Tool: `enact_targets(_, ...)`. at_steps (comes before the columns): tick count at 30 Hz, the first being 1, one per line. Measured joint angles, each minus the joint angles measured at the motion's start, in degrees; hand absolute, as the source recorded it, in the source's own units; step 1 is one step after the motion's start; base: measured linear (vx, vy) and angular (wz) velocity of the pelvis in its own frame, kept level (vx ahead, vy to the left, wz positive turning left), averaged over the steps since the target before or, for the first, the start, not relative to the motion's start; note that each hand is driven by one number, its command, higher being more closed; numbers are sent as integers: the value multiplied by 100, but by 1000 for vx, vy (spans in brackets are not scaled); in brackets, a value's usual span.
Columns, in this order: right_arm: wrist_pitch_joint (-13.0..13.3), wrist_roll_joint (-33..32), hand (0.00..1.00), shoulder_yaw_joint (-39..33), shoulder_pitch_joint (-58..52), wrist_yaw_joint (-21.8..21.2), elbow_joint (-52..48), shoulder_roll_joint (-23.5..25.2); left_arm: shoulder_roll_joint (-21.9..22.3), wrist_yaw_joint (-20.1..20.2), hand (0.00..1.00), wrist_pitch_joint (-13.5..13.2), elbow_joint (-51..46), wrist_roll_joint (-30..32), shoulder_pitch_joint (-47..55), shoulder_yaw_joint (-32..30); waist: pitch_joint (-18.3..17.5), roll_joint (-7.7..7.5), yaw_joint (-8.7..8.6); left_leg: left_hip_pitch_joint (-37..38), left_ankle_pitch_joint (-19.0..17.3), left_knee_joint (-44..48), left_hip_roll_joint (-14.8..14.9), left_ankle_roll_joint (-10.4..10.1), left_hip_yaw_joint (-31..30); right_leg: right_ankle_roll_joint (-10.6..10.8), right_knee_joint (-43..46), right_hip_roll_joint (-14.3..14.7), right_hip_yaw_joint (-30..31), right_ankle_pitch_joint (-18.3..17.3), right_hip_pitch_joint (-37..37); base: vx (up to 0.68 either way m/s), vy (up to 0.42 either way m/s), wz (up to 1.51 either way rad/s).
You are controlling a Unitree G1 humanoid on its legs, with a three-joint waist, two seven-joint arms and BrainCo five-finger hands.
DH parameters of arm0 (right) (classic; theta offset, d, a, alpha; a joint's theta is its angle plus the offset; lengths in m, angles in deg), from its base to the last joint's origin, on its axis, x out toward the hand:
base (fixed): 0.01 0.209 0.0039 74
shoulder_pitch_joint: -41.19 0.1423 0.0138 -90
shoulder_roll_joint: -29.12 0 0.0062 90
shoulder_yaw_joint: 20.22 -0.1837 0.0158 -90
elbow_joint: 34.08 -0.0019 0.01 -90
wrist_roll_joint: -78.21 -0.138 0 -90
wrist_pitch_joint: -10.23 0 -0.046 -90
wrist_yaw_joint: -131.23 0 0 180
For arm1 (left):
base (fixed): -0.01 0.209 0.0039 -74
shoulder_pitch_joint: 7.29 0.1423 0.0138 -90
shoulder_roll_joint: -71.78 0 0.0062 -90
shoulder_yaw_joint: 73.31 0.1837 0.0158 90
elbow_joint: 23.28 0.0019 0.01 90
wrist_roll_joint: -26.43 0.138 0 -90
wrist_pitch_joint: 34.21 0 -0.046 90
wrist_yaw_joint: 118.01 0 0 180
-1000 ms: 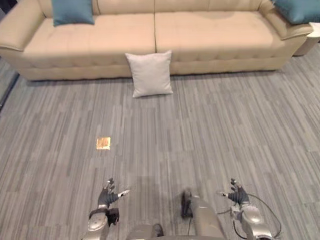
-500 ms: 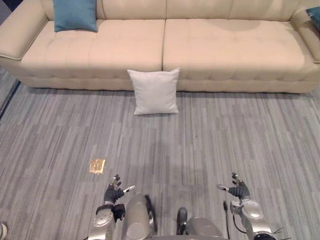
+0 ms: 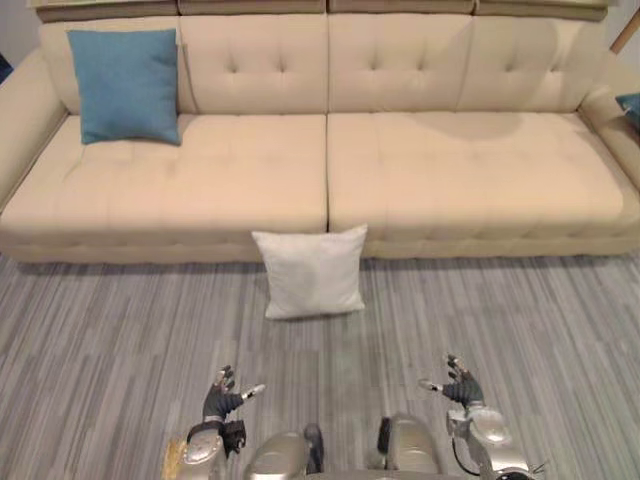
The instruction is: Pick up cushions and gather them together orderly.
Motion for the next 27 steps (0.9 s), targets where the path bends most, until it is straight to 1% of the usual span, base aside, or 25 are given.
enact_targets(1,-1,1,0,-5,-38,2,-1,1,-1,0,0,-3,2,29,9,6,-11,-31,-18,113,-82,-29,-23,-152,-30,-33,-685,67,102,368,35,569,-88,66)
enact_targets(2,-8,1,0,-11,-165,2,9,26,-23,2,0,-1,13,112,50,16,-73,-182,-17,312,-330,0,-101,-518,-126,-144,-1329,126,317,1184,30,597,-142,81)
enact_targets(3,-28,1,0,-20,-277,2,49,9,50,-4,0,11,129,149,28,0,-84,-189,-81,467,-523,247,-84,-706,-286,-549,-903,108,413,1630,24,579,-155,69)
enact_targets(4,-78,0,0,-24,-279,4,71,18,114,-4,0,20,126,164,44,-20,-126,-78,-78,390,-524,533,55,-760,-282,-627,-714,158,272,1576,5,578,-191,66)
enact_targets(5,-94,-3,0,-16,-360,-4,-97,80,186,0,0,11,83,223,95,-37,-183,-29,-86,-57,-481,1670,195,-918,-188,-642,-740,176,155,1222,183,614,-217,27)
enact_targets(6,-94,-10,0,-12,-377,-4,-268,84,337,2,0,9,28,218,103,-94,-172,155,-29,-737,-289,3200,651,-1260,68,-738,-885,394,110,1067,478,514,-187,19)
enact_targets(7,-93,-16,0,-12,-354,7,-304,95,406,-1,0,8,19,215,103,-120,-169,248,24,-987,-299,3852,927,-1285,209,-779,-958,525,99,1023,641,562,-196,-19)
enact_targets(8,-94,-25,0,-14,-309,39,-305,170,475,0,0,14,16,208,115,-142,-176,295,92,-1315,-341,4593,1344,-1217,462,-873,-1097,678,97,923,993,447,-125,-27)
enact_targets(9,-91,-55,0,-21,-309,39,-345,250,499,12,0,12,-2,207,144,-114,-177,227,200,-1489,-409,4659,1536,-1104,621,-898,-1214,683,102,844,1335,529,-147,-24)
enact_targets(10,-85,-71,0,-39,-308,46,-364,275,524,11,0,12,-8,206,135,-109,-171,189,217,-1542,-426,4475,1578,-1077,697,-895,-1282,663,134,837,1475,397,-84,-19)
enact_targets(11,-72,-73,0,-56,-287,47,-403,278,582,12,0,10,-23,206,125,-106,-166,129,230,-1630,-466,3861,1573,-1011,798,-877,-1495,594,207,828,1710,345,-47,-25)
enact_targets(12,-40,-73,0,-101,-231,48,-403,268,611,15,0,8,-23,208,123,-80,-172,129,240,-1698,-465,3038,1525,-1011,777,-826,-1605,528,286,800,1860,330,-16,-29)
enact_targets(13,-32,-73,0,-145,-196,51,-400,269,617,16,0,9,-18,207,127,-79,-174,136,231,-1721,-452,2570,1487,-1031,720,-773,-1603,488,341,766,1863,301,42,-36)
enact_targets(14,-9,-72,0,-193,-156,66,-388,250,624,14,0,9,-1,204,129,-80,-186,192,233,-1735,-366,1789,1416,-1102,570,-708,-1597,455,459,725,1856,221,75,-36)
enact_targets(15,-7,-69,0,-215,-151,73,-364,241,623,10,0,9,21,203,132,-79,-199,222,230,-1717,-277,1433,1365,-1195,469,-648,-1593,448,493,689,1851,234,128,-47)
enact_targets(16,-4,-68,0,-232,-173,91,-272,194,626,10,0,7,149,197,122,-66,-234,309,224,-1627,117,878,1364,-1224,363,-524,-1558,473,580,610,1855,211,193,-46)
enact_targets(17,-6,-63,0,-235,-227,108,-243,97,654,11,0,10,306,200,92,-42,-269,495,218,-1505,745,579,1380,-1210,302,-403,-1514,548,652,517,1886,205,228,-41)
enact_targets(18,-10,-60,0,-235,-232,116,-198,93,626,13,0,11,402,200,50,-30,-250,536,215,-1447,692,522,1360,-1149,318,-361,-1461,524,701,462,1904,183,276,-20)
enact_targets(19,-19,-53,0,-220,-293,158,-172,105,545,6,0,13,495,202,-54,-28,-203,409,208,-1366,710,452,1201,-1129,353,-235,-1345,339,725,369,1871,138,263,-1)
enact_targets(20,-19,-49,0,-204,-300,163,-164,122,469,7,0,5,495,203,-124,-26,-156,327,204,-1352,706,368,1074,-1120,391,-173,-1253,204,744,283,1801,102,308,2)
enact_targets(21,-17,-46,0,-138,-200,186,-153,141,317,1,0,4,501,202,-297,-29,-28,212,214,-1502,696,385,940,-1105,481,-73,-1037,51,780,191,1519,37,224,0)
enact_targets(22,-14,-48,0,-108,-132,191,-150,143,266,-8,0,4,501,201,-370,-27,34,196,216,-1595,687,443,910,-1089,490,-40,-953,5,781,171,1405,-20,181,-1)
enact_targets(24,-5,-57,0,-16,248,228,-113,142,73,-57,0,-4,494,192,-744,-28,368,186,223,-2126,517,915,911,-849,520,7,-595,-23,819,100,917,-69,97,-4)
enact_targets(26,1,-67,0,78,699,307,-148,159,-55,-151,0,-5,482,100,-1132,-28,578,225,250,-2850,324,1514,1027,-771,556,26,-159,2,888,35,250,-155,107,-22)
enact_targets(27,6,-71,0,197,1012,345,-262,156,-128,-209,0,-7,426,-10,-1386,-29,693,230,269,-3438,178,2002,1139,-708,644,50,295,41,965,-50,-375,-165,82,-32)
